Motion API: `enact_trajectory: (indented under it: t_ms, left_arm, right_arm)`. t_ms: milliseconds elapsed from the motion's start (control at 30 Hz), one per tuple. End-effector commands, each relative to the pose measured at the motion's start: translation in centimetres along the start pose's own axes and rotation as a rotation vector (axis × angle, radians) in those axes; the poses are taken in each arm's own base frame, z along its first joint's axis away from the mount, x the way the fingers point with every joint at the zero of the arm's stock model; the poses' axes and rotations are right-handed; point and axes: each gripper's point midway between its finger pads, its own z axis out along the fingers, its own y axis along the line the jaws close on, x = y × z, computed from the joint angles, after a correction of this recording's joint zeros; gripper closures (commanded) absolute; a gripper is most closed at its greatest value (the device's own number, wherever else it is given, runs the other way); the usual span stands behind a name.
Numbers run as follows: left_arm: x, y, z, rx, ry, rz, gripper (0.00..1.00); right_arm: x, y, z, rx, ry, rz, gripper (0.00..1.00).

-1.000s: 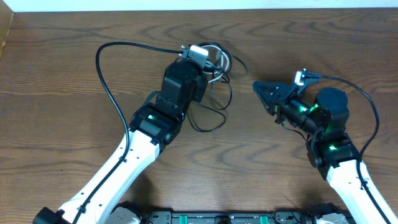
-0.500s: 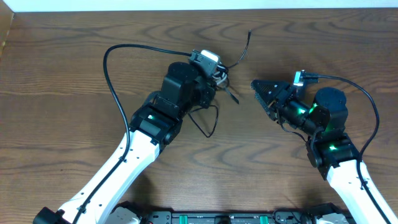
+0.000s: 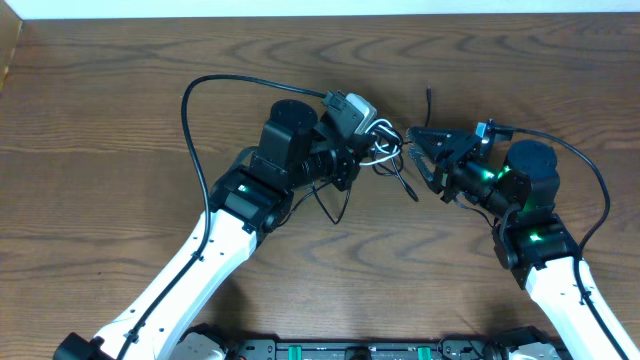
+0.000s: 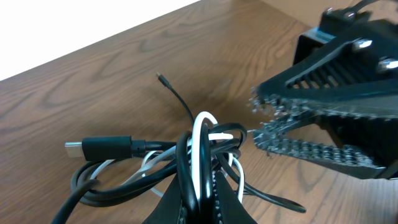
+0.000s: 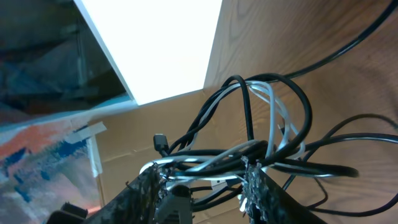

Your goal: Untangle cables

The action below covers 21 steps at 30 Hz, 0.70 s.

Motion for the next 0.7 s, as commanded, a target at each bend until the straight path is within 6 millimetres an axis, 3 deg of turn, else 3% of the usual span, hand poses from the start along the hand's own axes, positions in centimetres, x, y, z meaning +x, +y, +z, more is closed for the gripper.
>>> enact_trajectory:
  t_ms: [0, 200, 367, 567, 667]
  left_arm:
    - [-1.0, -2.0, 0.0, 0.069, -0.028, 0.021, 0.92]
    - [-1.5, -4.8, 0.5, 0.129, -0.050, 0.064, 0.93]
    - [-1.7, -5.2, 0.6, 0.136, -0.057, 0.070, 0.92]
    - [-1.6, -5.2, 0.6, 0.138, -0.053, 0.068, 0.93]
    - [-1.6, -5.7, 0.5, 0.168, -0.052, 0.069, 0.93]
  right_arm:
    - [-0.1, 0.7, -0.2, -0.016, -0.011, 0.069, 0.61]
    - [0.0, 0.5, -0.1, -0.007, -0.008, 0.078, 0.73]
    - [0.0, -0.2, -0.1, 0.021, -0.009, 0.095, 0.89]
    - [0.0, -0.5, -0.1, 0.030, -0.010, 0.101, 0.84]
    - [0.0, -0.5, -0.1, 0.030, -0.009, 0.101, 0.72]
